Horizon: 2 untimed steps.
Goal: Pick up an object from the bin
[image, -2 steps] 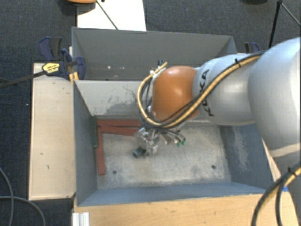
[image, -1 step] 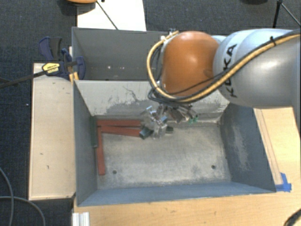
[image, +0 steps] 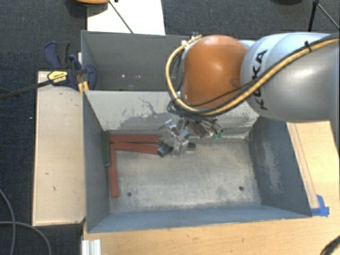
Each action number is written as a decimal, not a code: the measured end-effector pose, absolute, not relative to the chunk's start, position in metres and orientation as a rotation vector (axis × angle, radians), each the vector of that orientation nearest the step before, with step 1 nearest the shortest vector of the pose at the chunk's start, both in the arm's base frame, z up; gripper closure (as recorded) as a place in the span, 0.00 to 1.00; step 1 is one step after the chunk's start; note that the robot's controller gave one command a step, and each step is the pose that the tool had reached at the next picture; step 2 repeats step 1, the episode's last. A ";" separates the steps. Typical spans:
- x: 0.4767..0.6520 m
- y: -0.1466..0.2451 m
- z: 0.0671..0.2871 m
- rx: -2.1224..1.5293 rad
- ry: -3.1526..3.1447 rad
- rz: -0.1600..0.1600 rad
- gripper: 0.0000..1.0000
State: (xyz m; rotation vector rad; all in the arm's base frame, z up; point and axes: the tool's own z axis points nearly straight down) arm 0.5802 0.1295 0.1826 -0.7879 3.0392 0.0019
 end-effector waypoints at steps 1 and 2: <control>0.573 0.124 0.228 -0.764 3.049 0.002 1.00; 0.573 0.124 0.228 -0.764 3.049 0.002 1.00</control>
Offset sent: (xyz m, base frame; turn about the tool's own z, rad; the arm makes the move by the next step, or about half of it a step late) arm -0.0138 -0.0190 0.1003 0.0158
